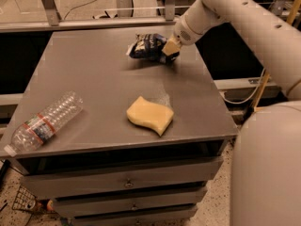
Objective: Move blue chip bag near sponge
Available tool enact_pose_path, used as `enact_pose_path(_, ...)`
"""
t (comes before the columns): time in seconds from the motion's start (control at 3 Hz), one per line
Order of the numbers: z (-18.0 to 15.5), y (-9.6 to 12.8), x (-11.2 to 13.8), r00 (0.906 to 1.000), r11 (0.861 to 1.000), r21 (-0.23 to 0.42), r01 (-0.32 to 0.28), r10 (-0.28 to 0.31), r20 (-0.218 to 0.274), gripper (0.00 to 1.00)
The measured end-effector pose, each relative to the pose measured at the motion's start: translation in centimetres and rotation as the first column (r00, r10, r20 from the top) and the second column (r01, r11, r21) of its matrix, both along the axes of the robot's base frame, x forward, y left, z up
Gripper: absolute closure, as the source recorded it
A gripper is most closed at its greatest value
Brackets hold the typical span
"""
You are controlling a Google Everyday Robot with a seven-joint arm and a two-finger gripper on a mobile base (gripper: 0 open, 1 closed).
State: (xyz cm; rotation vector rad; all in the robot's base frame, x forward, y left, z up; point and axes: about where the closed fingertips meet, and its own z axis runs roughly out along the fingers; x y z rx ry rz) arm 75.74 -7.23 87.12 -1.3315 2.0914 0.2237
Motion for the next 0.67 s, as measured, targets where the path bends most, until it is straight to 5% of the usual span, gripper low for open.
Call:
enact_pose_path(0.33, 3.1, -3.5, -2.1, 0.9979, 1.0, -0.021, 0.011, -0.01, 0.064, 1.0)
enact_pose_path(0.67, 5.7, -5.4, -7.4, 0.9951, 0.997, -0.042, -0.062, 0.065, 0.075, 1.0)
